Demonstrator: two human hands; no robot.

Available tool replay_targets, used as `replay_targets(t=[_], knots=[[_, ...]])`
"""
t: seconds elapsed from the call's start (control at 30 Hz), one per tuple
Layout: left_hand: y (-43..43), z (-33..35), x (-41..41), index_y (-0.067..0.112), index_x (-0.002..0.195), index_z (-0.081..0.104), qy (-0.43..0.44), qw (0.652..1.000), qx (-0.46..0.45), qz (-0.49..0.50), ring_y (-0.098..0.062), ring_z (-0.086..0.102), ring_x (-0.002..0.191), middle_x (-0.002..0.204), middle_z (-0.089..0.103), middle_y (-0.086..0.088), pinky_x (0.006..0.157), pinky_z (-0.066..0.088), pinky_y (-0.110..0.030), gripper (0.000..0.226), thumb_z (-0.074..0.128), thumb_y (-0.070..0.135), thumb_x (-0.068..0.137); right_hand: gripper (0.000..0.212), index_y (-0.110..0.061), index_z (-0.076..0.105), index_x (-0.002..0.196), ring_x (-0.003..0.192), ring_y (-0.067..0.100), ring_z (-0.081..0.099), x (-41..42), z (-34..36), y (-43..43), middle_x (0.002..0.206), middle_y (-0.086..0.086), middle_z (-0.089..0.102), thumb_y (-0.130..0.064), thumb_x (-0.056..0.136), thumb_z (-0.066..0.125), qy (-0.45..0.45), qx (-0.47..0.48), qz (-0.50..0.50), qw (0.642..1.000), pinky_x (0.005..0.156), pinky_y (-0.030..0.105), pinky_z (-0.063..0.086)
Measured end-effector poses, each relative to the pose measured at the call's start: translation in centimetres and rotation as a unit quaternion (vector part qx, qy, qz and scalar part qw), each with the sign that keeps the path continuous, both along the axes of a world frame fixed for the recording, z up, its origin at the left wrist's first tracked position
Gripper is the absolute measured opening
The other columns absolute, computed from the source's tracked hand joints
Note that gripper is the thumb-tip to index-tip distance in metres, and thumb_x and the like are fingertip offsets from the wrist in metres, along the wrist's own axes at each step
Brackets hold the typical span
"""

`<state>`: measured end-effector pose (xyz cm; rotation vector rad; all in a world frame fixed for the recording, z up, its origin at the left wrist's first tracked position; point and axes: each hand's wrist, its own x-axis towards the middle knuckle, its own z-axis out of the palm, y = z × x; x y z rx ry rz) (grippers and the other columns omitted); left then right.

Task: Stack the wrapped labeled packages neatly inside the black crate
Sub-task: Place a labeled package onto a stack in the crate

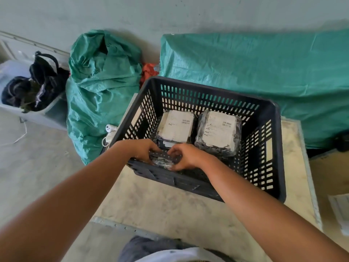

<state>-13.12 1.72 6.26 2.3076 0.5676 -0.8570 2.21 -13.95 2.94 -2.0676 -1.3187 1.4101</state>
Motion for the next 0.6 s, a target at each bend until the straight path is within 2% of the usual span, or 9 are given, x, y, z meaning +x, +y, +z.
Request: replay_targets(t=[0.1,0.2,0.23,0.3,0.37,0.47,0.53,0.6], knots=[[0.5,-0.3,0.1,0.016,0.122,0.072,0.010,0.999,0.020,-0.042,-0.023,0.067,0.096,0.101,0.073,0.000,0.084,0.051,-0.033,0.043,0.079,0.014,0.080,0.073,-0.026,0.061,0.133,0.107,0.025,0.070,-0.1,-0.1,-0.2,0.122,0.007,0.072,-0.006,0.070,0.093,0.033,0.015,-0.019,0.999,0.095,0.043,0.056],[1.1,-0.5,0.4,0.013,0.120,0.073,-0.007,0.997,0.038,-0.070,-0.022,0.067,0.090,0.095,0.072,0.000,0.078,0.052,-0.031,0.047,0.083,0.012,0.075,0.065,-0.027,0.063,0.132,0.103,0.020,0.073,0.6,-0.1,-0.5,0.115,0.004,0.074,-0.001,0.077,0.087,0.057,0.040,-0.067,0.995,0.089,0.034,0.060],[1.2,-0.6,0.6,0.014,0.126,0.070,-0.014,0.995,0.053,-0.085,-0.022,0.066,0.093,0.101,0.072,-0.002,0.079,0.051,-0.030,0.055,0.084,0.013,0.073,0.059,-0.027,0.066,0.128,0.102,0.016,0.072,0.9,0.0,-0.6,0.113,0.002,0.073,0.000,0.080,0.084,0.052,0.056,-0.086,0.993,0.089,0.032,0.060],[1.4,-1.0,0.9,0.014,0.142,0.057,-0.026,0.990,0.094,-0.098,-0.026,0.062,0.110,0.124,0.066,-0.008,0.090,0.048,-0.031,0.079,0.088,0.017,0.070,0.043,-0.032,0.073,0.116,0.102,0.008,0.069,1.3,0.0,-0.6,0.118,0.001,0.074,-0.001,0.085,0.080,0.014,0.092,-0.114,0.989,0.097,0.037,0.058],[1.6,-1.5,1.1,0.013,0.152,0.043,-0.035,0.989,0.117,-0.085,-0.030,0.054,0.126,0.141,0.055,-0.012,0.101,0.042,-0.033,0.094,0.088,0.022,0.071,0.036,-0.036,0.077,0.109,0.111,0.009,0.065,1.5,-0.1,-0.5,0.128,-0.001,0.072,-0.008,0.087,0.080,-0.011,0.101,-0.113,0.988,0.105,0.039,0.052],[2.1,-2.0,1.4,0.015,0.155,0.038,-0.048,0.993,0.088,-0.056,-0.028,0.053,0.129,0.147,0.051,-0.011,0.104,0.040,-0.033,0.094,0.086,0.022,0.075,0.048,-0.051,0.075,0.110,0.122,0.012,0.056,1.6,-0.1,-0.4,0.140,-0.006,0.064,-0.022,0.075,0.091,-0.021,0.071,-0.091,0.993,0.105,0.038,0.044],[2.5,-2.1,1.3,0.015,0.154,0.039,-0.062,0.995,0.065,-0.044,-0.027,0.053,0.128,0.148,0.052,-0.009,0.105,0.040,-0.032,0.092,0.087,0.020,0.075,0.055,-0.058,0.072,0.104,0.116,0.009,0.055,1.6,-0.2,-0.3,0.142,-0.006,0.062,-0.019,0.072,0.093,-0.018,0.074,-0.101,0.992,0.102,0.037,0.045],[2.6,-2.0,1.2,0.018,0.154,0.041,-0.074,0.995,0.046,-0.047,-0.024,0.055,0.125,0.146,0.054,-0.007,0.105,0.042,-0.032,0.092,0.087,0.018,0.074,0.053,-0.056,0.072,0.098,0.111,0.007,0.056,1.6,-0.3,-0.1,0.139,-0.004,0.063,-0.014,0.073,0.092,-0.023,0.087,-0.112,0.990,0.097,0.034,0.047]])
